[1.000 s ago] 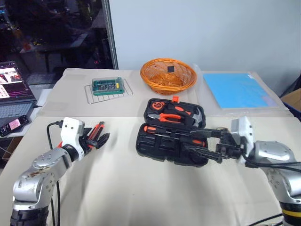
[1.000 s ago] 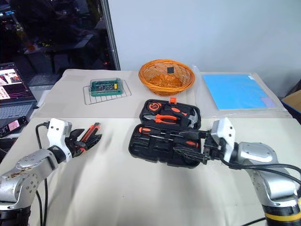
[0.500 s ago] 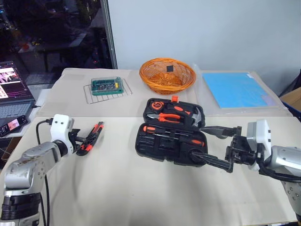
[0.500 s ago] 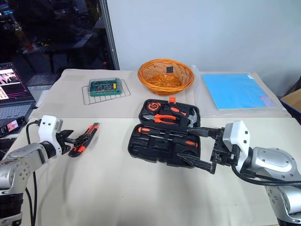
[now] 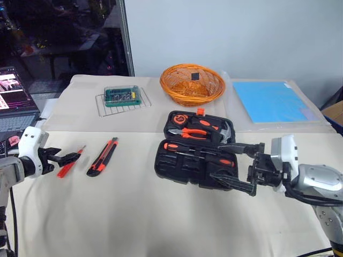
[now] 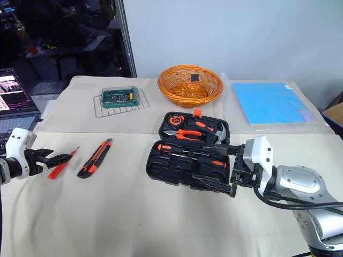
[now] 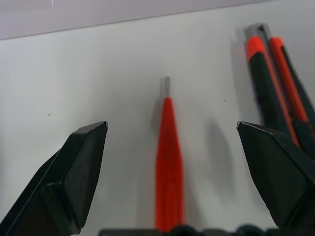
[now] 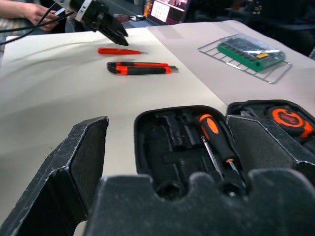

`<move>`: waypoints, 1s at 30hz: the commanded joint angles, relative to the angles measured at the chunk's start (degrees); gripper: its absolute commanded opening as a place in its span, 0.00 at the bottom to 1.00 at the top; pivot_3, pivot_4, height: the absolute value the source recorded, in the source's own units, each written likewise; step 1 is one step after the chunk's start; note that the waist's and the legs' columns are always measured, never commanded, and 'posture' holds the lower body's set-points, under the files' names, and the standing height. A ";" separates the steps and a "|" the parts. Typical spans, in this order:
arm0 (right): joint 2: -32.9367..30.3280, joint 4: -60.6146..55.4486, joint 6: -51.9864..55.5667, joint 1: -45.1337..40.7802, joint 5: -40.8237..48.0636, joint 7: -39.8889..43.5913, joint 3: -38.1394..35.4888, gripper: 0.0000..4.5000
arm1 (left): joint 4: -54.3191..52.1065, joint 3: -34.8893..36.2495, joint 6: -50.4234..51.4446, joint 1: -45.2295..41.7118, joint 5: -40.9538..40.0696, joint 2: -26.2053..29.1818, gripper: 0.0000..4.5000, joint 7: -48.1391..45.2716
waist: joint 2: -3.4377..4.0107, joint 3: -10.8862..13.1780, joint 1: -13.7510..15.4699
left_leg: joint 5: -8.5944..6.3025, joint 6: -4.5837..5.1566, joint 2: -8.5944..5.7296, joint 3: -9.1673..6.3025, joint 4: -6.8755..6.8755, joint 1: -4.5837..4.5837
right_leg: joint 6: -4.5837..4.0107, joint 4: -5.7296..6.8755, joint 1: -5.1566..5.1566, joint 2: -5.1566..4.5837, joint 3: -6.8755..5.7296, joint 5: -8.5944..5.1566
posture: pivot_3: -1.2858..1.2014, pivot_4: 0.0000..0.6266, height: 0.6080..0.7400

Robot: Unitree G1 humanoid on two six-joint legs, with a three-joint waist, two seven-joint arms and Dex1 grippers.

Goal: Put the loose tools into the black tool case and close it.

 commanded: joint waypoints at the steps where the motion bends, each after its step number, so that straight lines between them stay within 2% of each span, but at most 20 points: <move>1: -0.58 -2.46 -1.15 1.03 0.45 0.32 -1.46 0.99 | 1.01 -1.12 -3.14 -0.99 2.10 1.39 1.00 -2.40 | -0.02 -0.01 -0.11 | 0.00 0.01 0.00 0.01 0.00 -0.01 | 0.00 0.00 -0.01 0.00 0.01 0.00 | 0.52 0.24 1.00; 5: -0.25 -3.05 -1.37 2.41 0.63 -0.42 -2.71 0.99 | 2.01 -0.72 -4.52 -0.48 2.82 0.69 1.00 -3.06 | -0.07 -0.01 -0.26 | 0.19 0.34 0.01 0.01 0.00 -0.03 | 0.01 0.04 -0.04 0.02 0.02 0.01 | 0.52 0.24 1.00; 16: -0.40 -3.27 -0.55 1.75 2.05 -1.21 -2.84 0.99 | -2.31 1.11 -5.02 3.75 3.02 1.26 1.00 -4.40 | -0.13 0.00 -0.18 | 0.20 0.30 0.01 0.01 0.02 0.02 | -0.02 0.27 -0.09 -0.05 0.05 0.00 | 0.52 0.24 1.00; 17: -0.42 -3.11 -0.52 1.68 2.04 -1.19 -2.88 0.99 | -4.09 1.47 -4.14 3.81 1.90 1.06 1.00 -4.94 | -0.13 0.00 -0.17 | 0.20 0.30 0.01 0.02 0.02 0.04 | -0.02 0.27 -0.08 -0.06 0.05 0.00 | 0.52 0.24 1.00; 20: -0.43 -2.83 -0.63 1.94 1.74 -1.04 -2.77 0.99 | -12.34 2.52 6.91 1.62 -5.59 -1.27 1.00 -4.12 | -0.27 0.03 0.13 | 0.20 0.28 0.01 -0.02 0.04 0.01 | -0.02 0.32 -0.09 -0.10 0.01 0.00 | 0.52 0.24 1.00; 22: -0.32 -3.02 -0.61 1.96 1.57 -1.21 -2.46 0.99 | -14.50 0.19 5.73 3.35 -2.73 -0.75 1.00 -3.13 | -0.29 0.03 0.11 | 0.19 0.26 0.01 -0.04 0.12 0.00 | -0.02 0.37 -0.07 -0.11 -0.02 0.00 | 0.52 0.24 1.00; 27: -0.41 -3.02 -0.65 1.91 1.37 -1.27 -2.40 0.99 | -15.87 1.74 6.98 4.22 -3.20 -2.46 1.00 -0.11 | -0.32 0.04 -0.62 | 0.26 0.27 0.01 0.06 0.11 0.21 | -0.02 0.67 -0.06 -0.02 0.15 -0.02 | 0.52 0.24 1.00; 30: -0.50 -2.84 -0.80 2.01 1.27 -1.04 -2.56 0.99 | -10.41 2.71 5.40 2.47 -0.72 -2.22 1.00 3.35 | -0.34 0.06 -0.41 | 0.34 0.15 0.05 0.03 0.10 0.27 | -0.14 0.81 -0.08 0.06 0.08 -0.10 | 0.52 0.24 1.00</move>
